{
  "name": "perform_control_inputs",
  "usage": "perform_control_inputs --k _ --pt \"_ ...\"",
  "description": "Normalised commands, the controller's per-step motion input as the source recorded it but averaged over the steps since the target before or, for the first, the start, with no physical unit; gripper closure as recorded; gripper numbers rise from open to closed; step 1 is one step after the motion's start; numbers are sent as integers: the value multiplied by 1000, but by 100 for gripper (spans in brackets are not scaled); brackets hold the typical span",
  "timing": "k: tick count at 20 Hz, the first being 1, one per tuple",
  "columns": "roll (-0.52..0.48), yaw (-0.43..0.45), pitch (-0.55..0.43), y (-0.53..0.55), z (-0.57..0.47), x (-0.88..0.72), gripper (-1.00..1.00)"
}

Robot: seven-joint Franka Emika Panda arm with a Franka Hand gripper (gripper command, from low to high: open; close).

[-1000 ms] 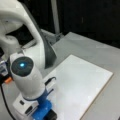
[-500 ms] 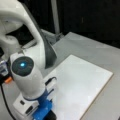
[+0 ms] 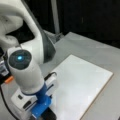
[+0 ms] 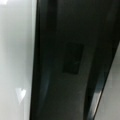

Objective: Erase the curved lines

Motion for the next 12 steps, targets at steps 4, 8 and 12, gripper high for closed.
perform_control_inputs --k 4,8,12 --pt "-76 -14 -32 337 138 -196 -100" --pt "-98 -8 -47 452 117 -236 -100" --pt "-75 -49 -29 489 130 -295 -100"
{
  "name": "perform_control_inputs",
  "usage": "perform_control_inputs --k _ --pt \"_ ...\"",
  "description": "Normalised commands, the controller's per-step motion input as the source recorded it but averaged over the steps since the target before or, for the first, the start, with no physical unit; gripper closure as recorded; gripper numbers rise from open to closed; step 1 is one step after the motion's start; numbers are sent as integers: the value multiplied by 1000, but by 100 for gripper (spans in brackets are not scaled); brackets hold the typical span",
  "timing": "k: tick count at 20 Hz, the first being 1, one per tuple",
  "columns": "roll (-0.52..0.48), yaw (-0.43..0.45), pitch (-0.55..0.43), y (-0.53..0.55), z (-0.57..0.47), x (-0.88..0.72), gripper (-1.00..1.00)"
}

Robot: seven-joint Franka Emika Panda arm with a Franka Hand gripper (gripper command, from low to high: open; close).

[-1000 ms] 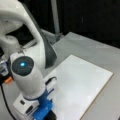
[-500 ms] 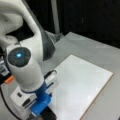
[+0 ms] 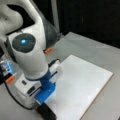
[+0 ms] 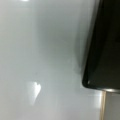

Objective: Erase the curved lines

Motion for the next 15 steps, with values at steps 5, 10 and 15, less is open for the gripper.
perform_control_inputs --k 5,10,15 --pt "-66 -34 -49 290 30 -253 -100" --pt "23 -19 -71 276 -8 -198 -100" --pt "-162 -57 -26 403 35 -139 -100"
